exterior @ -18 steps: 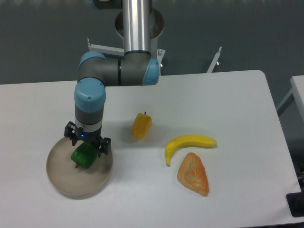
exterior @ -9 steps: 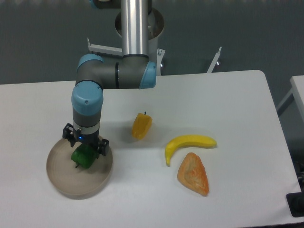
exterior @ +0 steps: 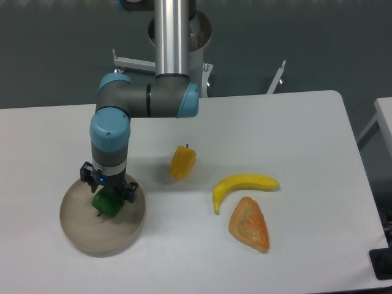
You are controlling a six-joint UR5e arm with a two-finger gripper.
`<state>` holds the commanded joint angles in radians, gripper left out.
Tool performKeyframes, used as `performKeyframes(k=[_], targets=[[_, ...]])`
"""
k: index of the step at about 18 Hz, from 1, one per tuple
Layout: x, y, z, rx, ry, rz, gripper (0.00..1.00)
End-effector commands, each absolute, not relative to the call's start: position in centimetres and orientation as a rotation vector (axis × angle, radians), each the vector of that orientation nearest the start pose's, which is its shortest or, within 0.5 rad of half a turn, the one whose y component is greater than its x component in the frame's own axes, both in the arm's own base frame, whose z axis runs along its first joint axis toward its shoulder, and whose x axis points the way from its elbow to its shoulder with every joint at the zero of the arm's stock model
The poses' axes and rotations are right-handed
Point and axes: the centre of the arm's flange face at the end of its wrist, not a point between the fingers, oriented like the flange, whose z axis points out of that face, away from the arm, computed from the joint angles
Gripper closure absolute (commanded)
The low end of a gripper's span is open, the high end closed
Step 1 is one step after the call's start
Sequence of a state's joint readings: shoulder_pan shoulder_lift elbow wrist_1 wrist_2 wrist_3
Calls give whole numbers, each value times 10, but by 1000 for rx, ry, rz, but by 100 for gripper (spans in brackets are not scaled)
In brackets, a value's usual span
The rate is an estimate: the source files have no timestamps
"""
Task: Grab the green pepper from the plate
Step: 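Close the gripper on the green pepper, then lift the held green pepper up off the plate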
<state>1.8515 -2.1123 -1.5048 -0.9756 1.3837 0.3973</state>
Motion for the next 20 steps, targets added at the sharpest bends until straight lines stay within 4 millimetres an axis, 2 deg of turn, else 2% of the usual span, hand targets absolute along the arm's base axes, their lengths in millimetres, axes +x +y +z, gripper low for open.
performKeyframes(k=[6,10,11,14,16,20], targets=[[-43,694,274,-2938,193,-193,60],[-54,692,308,-2905,238,-152,60],[-63,689,315,-2904,282,-146,60],[-113,676,330,-2934,376,-140,60],[-152,665,348,-2940,413,-90,60],[-212,644,361,-2947,508,-29,60]])
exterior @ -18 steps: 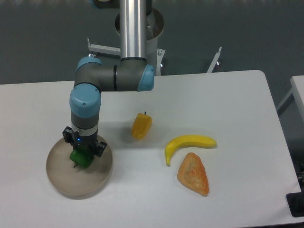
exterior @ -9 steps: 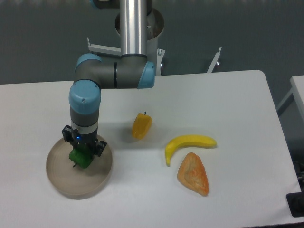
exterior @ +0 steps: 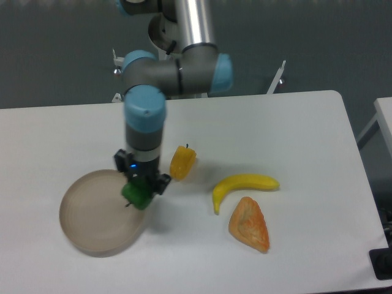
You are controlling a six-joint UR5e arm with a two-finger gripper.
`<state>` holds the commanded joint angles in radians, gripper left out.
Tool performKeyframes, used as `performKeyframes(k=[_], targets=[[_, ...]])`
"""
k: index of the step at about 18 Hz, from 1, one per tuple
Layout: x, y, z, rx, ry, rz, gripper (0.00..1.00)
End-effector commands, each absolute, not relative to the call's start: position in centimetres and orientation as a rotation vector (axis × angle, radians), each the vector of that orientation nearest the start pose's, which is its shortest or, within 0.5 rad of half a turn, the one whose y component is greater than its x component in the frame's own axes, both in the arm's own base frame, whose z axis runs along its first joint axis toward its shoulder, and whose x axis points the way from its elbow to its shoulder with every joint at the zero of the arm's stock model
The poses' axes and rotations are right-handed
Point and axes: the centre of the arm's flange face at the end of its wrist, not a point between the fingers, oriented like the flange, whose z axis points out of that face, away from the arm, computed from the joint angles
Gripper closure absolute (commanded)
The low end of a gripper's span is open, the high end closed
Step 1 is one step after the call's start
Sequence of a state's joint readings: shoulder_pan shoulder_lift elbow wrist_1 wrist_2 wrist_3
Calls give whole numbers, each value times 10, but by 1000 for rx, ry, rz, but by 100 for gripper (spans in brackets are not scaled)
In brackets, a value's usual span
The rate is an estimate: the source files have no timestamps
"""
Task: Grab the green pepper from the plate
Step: 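Lift the held green pepper up off the plate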
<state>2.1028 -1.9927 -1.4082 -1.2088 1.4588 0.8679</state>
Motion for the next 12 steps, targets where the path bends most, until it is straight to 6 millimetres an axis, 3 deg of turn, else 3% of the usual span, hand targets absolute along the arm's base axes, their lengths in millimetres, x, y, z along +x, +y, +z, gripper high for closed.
performKeyframes(k=[5,12], targets=[[-255,628,368,-2940,558,17,60],[-262,632,368,-2942,569,67,60]])
